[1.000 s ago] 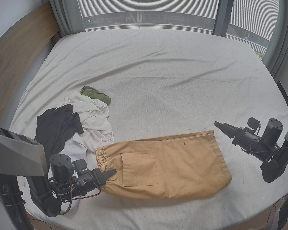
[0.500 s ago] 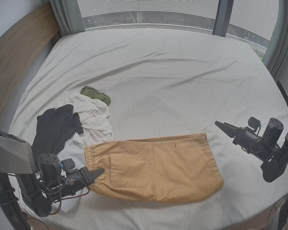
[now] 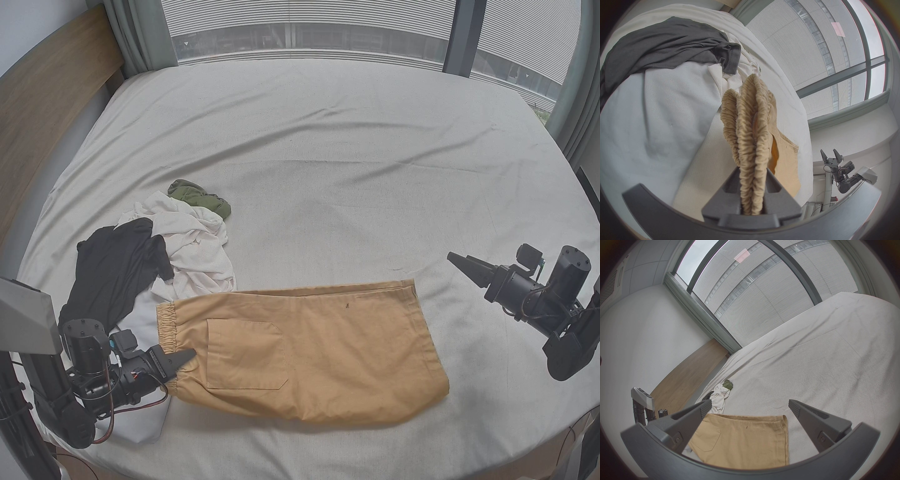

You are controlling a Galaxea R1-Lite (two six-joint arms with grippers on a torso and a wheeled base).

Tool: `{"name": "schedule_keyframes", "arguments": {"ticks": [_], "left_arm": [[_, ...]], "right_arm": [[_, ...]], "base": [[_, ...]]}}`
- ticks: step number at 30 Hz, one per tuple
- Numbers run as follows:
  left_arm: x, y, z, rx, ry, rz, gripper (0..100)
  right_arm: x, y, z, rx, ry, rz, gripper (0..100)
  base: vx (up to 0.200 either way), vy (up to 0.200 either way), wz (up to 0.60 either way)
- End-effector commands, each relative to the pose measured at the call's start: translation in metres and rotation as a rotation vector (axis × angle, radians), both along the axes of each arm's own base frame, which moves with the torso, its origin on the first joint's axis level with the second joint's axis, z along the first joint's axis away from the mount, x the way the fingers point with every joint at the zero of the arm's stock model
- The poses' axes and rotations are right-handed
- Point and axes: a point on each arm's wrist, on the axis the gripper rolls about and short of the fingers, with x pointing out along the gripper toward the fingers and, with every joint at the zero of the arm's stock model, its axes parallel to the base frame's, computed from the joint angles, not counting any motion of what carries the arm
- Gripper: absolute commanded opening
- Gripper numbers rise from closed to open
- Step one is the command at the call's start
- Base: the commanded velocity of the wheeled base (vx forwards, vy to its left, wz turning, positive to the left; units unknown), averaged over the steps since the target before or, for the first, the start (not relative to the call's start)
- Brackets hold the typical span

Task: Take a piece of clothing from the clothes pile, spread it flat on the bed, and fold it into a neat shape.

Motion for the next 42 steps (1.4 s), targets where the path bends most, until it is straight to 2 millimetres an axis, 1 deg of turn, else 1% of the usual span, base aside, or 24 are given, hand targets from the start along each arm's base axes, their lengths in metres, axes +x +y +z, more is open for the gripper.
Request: {"name": "schedule_keyframes", "arguments": {"ticks": [1, 7, 11, 16, 17, 21, 22, 23, 28, 29, 31, 37, 42], "left_arm": [[-0.002, 0.009, -0.001, -0.002, 0.011, 0.024, 0], [-0.002, 0.014, 0.001, 0.01, -0.008, 0.007, 0], [-0.005, 0.009, 0.013, -0.01, -0.057, -0.025, 0], [-0.003, -0.009, 0.019, -0.026, -0.095, -0.12, 0], [-0.003, -0.01, 0.019, -0.026, -0.096, -0.121, 0], [0.005, -0.03, 0.024, -0.038, -0.141, -0.2, 0], [0.005, -0.032, 0.024, -0.039, -0.144, -0.206, 0], [0.009, -0.041, 0.027, -0.047, -0.165, -0.236, 0], [0.012, -0.065, 0.029, -0.063, -0.196, -0.321, 0], [0.012, -0.065, 0.029, -0.063, -0.196, -0.321, 0], [0.014, -0.074, 0.03, -0.071, -0.21, -0.348, 0], [0.014, -0.089, 0.03, -0.078, -0.22, -0.392, 0], [0.014, -0.095, 0.032, -0.091, -0.229, -0.413, 0]], "right_arm": [[0.0, 0.0, 0.0, 0.0, -0.002, 0.001, 100], [0.0, 0.001, 0.0, 0.0, 0.001, 0.004, 100], [0.0, 0.001, 0.0, 0.0, 0.001, 0.004, 100], [0.0, 0.001, 0.0, 0.0, -0.002, 0.004, 100], [0.0, 0.001, 0.0, 0.0, 0.0, 0.004, 100], [0.0, 0.001, 0.0, 0.0, 0.0, 0.002, 100], [0.0, 0.001, 0.0, 0.0, 0.0, 0.002, 100], [0.0, 0.001, 0.0, 0.0, 0.0, 0.002, 100], [0.0, 0.0, 0.0, 0.003, 0.002, -0.001, 100], [0.0, 0.0, 0.0, 0.003, 0.002, -0.001, 100], [0.0, -0.001, 0.0, 0.002, 0.003, -0.004, 100], [0.001, -0.001, -0.002, 0.002, 0.008, -0.006, 100], [0.0, -0.002, 0.0, 0.003, 0.003, -0.007, 100]], "base": [[0.0, 0.0, 0.0], [0.0, 0.0, 0.0], [0.0, 0.0, 0.0], [0.0, 0.0, 0.0], [0.0, 0.0, 0.0], [0.0, 0.0, 0.0], [0.0, 0.0, 0.0], [0.0, 0.0, 0.0], [0.0, 0.0, 0.0], [0.0, 0.0, 0.0], [0.0, 0.0, 0.0], [0.0, 0.0, 0.0], [0.0, 0.0, 0.0]]}}
